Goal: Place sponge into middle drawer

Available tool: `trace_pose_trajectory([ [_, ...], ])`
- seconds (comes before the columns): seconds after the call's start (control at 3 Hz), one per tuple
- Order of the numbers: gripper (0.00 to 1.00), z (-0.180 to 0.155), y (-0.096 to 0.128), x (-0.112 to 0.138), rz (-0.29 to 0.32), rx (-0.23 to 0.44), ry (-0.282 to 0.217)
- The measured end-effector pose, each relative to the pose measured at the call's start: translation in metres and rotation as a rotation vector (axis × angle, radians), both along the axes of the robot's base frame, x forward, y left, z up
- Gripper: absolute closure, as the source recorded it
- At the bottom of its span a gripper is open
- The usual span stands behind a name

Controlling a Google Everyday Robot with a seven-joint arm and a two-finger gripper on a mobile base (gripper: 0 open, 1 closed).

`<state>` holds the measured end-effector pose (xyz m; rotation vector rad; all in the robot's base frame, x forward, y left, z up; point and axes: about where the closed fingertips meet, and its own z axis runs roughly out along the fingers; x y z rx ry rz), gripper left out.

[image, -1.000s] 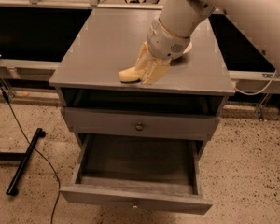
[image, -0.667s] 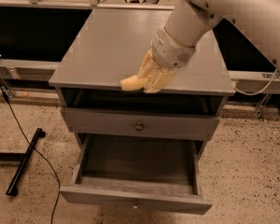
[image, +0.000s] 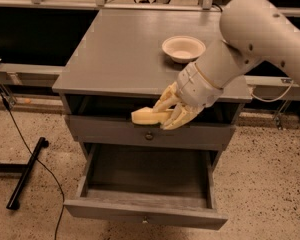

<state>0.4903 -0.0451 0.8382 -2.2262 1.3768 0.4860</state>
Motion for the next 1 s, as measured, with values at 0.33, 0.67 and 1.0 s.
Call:
trace_pose_trajectory([
  [0.33,1.00,-0.001,-0.003,-0.002,-0.006,0.000,0.003],
  [0.67,1.00,-0.011,-0.009,-0.002,-0.011,0.018,0.042],
  [1.0,1.00,-0.036,-0.023,-0.009,-0.034,0.100,0.107],
])
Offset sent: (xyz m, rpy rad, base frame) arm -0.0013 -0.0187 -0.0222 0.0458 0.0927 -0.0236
